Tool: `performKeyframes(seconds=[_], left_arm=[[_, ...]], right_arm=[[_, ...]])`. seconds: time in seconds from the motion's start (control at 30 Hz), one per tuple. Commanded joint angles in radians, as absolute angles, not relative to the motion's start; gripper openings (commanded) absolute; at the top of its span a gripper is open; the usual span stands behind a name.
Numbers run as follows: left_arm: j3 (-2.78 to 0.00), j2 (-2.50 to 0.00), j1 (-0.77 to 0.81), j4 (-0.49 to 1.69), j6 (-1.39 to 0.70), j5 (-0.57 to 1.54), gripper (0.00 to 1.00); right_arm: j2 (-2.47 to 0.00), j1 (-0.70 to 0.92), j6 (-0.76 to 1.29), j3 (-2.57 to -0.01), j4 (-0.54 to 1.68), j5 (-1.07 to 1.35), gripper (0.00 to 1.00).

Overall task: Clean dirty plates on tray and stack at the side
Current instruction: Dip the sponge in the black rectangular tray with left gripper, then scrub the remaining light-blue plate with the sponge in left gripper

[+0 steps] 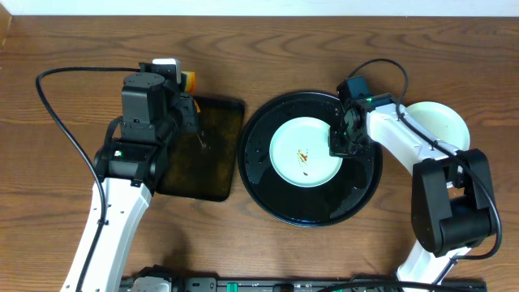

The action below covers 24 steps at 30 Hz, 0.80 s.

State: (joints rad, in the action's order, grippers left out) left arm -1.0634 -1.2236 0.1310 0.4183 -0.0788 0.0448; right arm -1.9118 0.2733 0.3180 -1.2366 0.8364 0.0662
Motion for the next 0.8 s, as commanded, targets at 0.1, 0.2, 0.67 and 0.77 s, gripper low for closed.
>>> performKeyframes(seconds=[0.1, 0.2, 0.67, 0.77], left_arm=[[-1.069, -1.211, 0.130, 0.412, -0.083, 0.025, 0.07], [-1.069, -1.211, 0.130, 0.412, -0.083, 0.025, 0.07], [-1.068, -1.214, 0.131, 0.435, -0.084, 0.025, 0.08], [-1.057, -1.238, 0.131, 0.517, -0.097, 0.025, 0.08]], right_arm=[[-1.892, 0.274, 0.298, -1.230, 0.838, 0.027, 0.01], [-1.892, 0.274, 0.299, -1.230, 0.838, 0.027, 0.01], [-1.892, 0.274, 0.299, -1.230, 0.838, 0.027, 0.01], [-1.892, 0.274, 0.299, -1.230, 0.837, 0.027, 0.01]])
